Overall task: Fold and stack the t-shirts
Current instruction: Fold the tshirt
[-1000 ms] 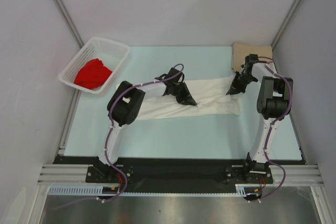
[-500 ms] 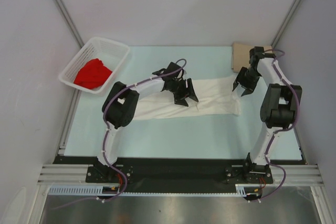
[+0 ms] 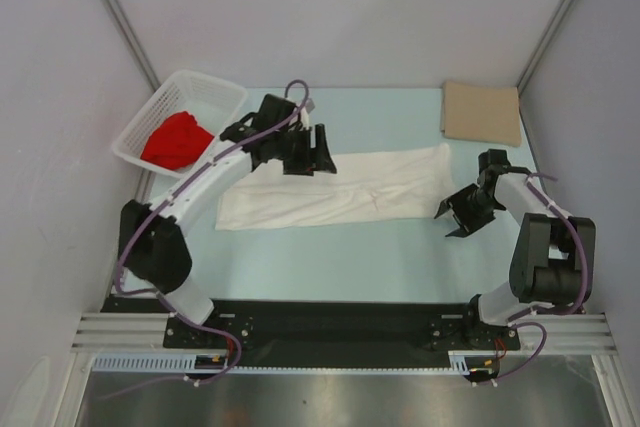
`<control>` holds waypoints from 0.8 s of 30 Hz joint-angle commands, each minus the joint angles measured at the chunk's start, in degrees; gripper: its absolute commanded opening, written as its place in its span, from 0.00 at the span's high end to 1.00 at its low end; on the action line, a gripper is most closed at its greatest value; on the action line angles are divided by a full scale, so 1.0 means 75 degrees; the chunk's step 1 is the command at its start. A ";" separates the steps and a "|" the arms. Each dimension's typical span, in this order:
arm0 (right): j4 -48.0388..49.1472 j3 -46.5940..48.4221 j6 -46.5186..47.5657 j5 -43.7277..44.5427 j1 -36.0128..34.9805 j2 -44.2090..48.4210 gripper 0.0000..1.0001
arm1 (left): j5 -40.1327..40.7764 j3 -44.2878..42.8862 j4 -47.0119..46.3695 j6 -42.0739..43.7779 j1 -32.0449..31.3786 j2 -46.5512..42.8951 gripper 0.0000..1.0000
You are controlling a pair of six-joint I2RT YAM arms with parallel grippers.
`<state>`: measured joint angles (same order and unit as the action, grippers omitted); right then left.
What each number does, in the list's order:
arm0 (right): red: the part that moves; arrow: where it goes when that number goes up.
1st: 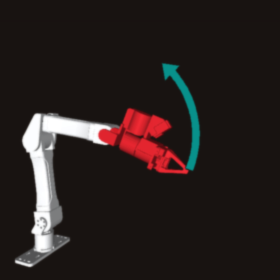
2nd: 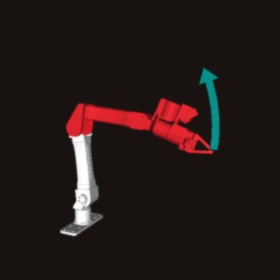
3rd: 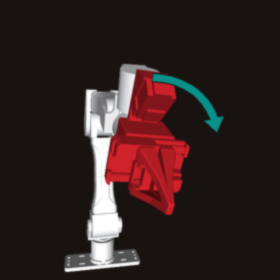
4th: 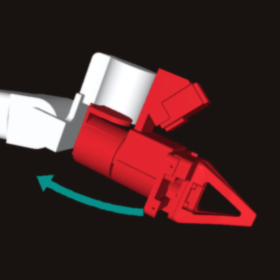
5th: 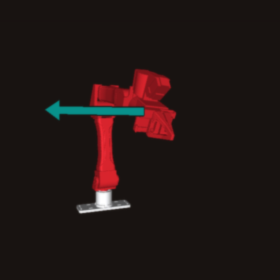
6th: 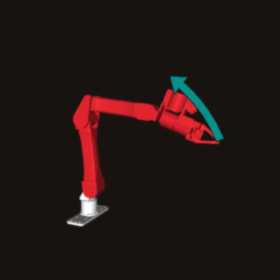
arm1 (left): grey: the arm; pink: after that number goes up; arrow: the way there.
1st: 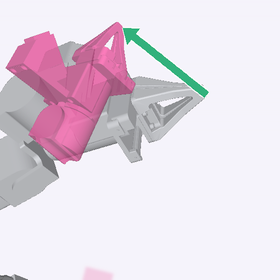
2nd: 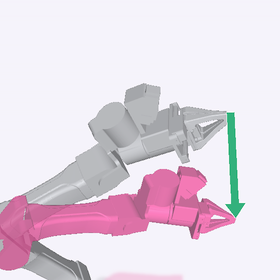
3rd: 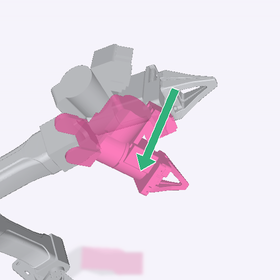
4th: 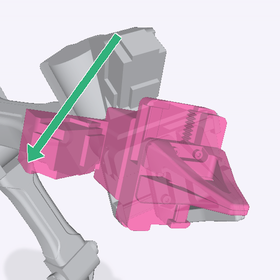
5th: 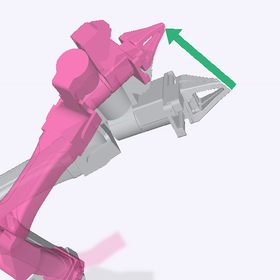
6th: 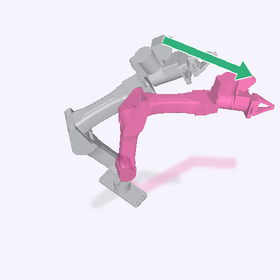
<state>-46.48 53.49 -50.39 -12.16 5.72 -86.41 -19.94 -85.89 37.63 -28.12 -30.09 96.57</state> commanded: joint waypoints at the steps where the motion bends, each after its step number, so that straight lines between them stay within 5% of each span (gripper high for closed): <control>1: 0.1064 0.0016 -0.0150 -0.0007 0.0315 -0.0358 0.44 | 0.0327 0.1113 0.0105 0.0316 0.0436 -0.0887 0.28; 5: 0.1626 0.0074 0.0718 0.0401 0.0351 -0.0712 0.54 | 0.0468 0.2098 0.0033 0.0304 0.0835 -0.1567 0.28; 16: 0.1861 0.0344 0.1012 0.0754 0.0620 -0.1427 0.53 | 0.0737 0.3213 0.0385 0.0550 0.2288 -0.2857 0.28; 19: 0.2037 0.0367 0.1012 0.0906 0.0773 -0.1591 0.70 | 0.0866 0.3213 0.0549 0.0655 0.2406 -0.2962 0.28; 20: 0.2060 0.0402 0.1058 0.0930 0.0866 -0.1650 0.83 | 0.0936 0.3202 0.0596 0.0725 0.2418 -0.3021 0.28; 24: 0.1851 0.0975 0.1350 0.1305 0.0925 -0.2106 0.89 | 0.1962 0.3155 0.0947 0.0890 0.2429 -0.3045 0.23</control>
<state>-34.89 57.60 -42.63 -9.50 11.40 -99.04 -11.90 -61.69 42.17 -23.83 -12.38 75.24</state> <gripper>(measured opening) 0.123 0.753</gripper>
